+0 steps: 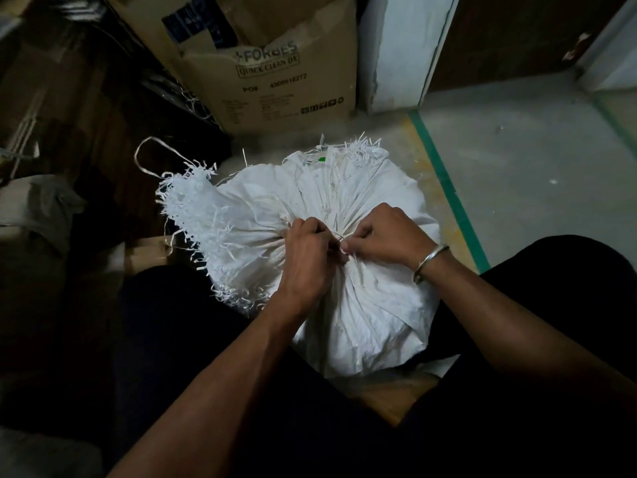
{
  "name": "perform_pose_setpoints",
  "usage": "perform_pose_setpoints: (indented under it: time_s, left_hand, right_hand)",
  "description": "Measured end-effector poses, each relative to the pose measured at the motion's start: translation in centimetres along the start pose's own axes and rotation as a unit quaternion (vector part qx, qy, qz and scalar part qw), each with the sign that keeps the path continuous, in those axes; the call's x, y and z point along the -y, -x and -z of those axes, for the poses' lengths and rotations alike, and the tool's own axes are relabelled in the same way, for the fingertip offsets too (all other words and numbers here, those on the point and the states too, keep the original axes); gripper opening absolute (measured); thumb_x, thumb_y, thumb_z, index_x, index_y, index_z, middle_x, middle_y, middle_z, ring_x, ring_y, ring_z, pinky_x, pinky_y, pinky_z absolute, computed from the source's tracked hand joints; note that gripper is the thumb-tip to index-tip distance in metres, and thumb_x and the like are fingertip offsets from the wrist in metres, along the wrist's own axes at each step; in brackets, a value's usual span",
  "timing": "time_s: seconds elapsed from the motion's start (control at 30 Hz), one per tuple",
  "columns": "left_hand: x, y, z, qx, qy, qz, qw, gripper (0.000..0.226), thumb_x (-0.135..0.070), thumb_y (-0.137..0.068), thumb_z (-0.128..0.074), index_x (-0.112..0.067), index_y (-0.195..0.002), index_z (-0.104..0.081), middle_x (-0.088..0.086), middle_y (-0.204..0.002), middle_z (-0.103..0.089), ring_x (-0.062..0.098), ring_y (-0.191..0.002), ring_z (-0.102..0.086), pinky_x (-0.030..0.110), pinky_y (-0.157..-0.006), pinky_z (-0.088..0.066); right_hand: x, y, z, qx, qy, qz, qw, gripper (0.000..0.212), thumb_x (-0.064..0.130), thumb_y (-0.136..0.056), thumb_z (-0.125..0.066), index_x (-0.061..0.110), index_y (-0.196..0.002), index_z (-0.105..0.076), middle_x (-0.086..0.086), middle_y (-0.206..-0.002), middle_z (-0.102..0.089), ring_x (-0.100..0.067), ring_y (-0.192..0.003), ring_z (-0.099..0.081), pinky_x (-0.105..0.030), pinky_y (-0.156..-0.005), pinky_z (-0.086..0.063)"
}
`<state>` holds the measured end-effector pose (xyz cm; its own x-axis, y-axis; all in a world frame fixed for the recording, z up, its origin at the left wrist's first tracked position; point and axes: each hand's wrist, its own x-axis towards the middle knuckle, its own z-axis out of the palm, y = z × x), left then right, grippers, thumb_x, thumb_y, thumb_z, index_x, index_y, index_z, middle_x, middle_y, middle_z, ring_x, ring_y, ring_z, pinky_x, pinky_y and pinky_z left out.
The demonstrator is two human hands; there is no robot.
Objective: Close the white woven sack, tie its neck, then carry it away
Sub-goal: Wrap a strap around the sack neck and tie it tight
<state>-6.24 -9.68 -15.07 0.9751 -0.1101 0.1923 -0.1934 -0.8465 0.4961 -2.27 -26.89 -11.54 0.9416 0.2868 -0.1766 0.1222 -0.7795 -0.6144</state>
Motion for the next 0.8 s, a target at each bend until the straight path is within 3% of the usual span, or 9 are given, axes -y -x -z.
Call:
perform_pose_setpoints:
  time_s: [0.17,0.43,0.5,0.67,0.8]
  left_hand:
    - [0.1,0.1,-0.1,-0.011,-0.015,-0.024,1.0,0.012,-0.02,-0.072,-0.084,-0.014,-0.08,-0.079,0.003,-0.085,-0.062,0.022,-0.085,-0.047,0.026,-0.072,-0.022]
    - [1.0,0.7,0.8,-0.018,0.11,0.032,0.993,0.016,-0.013,-0.076,-0.071,-0.016,-0.088,-0.082,-0.005,-0.092,-0.063,0.015,-0.093,-0.047,0.003,-0.083,-0.029]
    - [0.9,0.6,0.7,-0.019,0.103,0.046,0.993,0.017,-0.014,-0.073,-0.069,-0.017,-0.083,-0.082,-0.004,-0.089,-0.063,0.016,-0.09,-0.049,0.008,-0.079,-0.031]
    - [0.7,0.4,0.6,0.02,0.054,0.015,0.998,0.023,-0.03,-0.076,-0.058,-0.019,-0.08,-0.078,-0.002,-0.09,-0.058,0.022,-0.087,-0.048,0.036,-0.08,-0.041]
    - [0.7,-0.2,1.4,0.057,0.079,0.042,0.994,0.024,-0.028,-0.073,-0.06,-0.018,-0.084,-0.079,-0.004,-0.092,-0.055,0.021,-0.091,-0.047,0.04,-0.084,-0.044]
  right_hand:
    - [-0.5,-1.3,-0.9,0.077,-0.153,-0.088,0.981,0.016,0.018,-0.08,-0.081,0.004,-0.074,-0.078,-0.002,-0.06,-0.068,-0.012,-0.057,-0.059,-0.03,-0.061,-0.049]
    - [-1.8,-1.0,-2.8,0.061,-0.181,-0.019,0.981,0.02,0.017,-0.096,-0.065,0.001,-0.089,-0.073,-0.01,-0.078,-0.069,-0.013,-0.071,-0.059,-0.033,-0.072,-0.048]
    - [-1.9,-0.8,-3.4,0.047,-0.187,-0.012,0.981,0.02,0.019,-0.097,-0.064,0.003,-0.09,-0.073,-0.007,-0.076,-0.067,-0.012,-0.071,-0.059,-0.034,-0.071,-0.048]
    - [-1.9,-0.4,-3.4,0.022,-0.169,-0.008,0.985,0.027,0.036,-0.088,-0.061,0.013,-0.088,-0.075,-0.004,-0.083,-0.074,-0.023,-0.081,-0.07,-0.044,-0.08,-0.055]
    - [-1.7,-0.2,-3.4,0.02,-0.164,-0.002,0.986,0.021,0.027,-0.094,-0.064,0.01,-0.091,-0.076,-0.009,-0.084,-0.075,-0.021,-0.077,-0.068,-0.047,-0.08,-0.055]
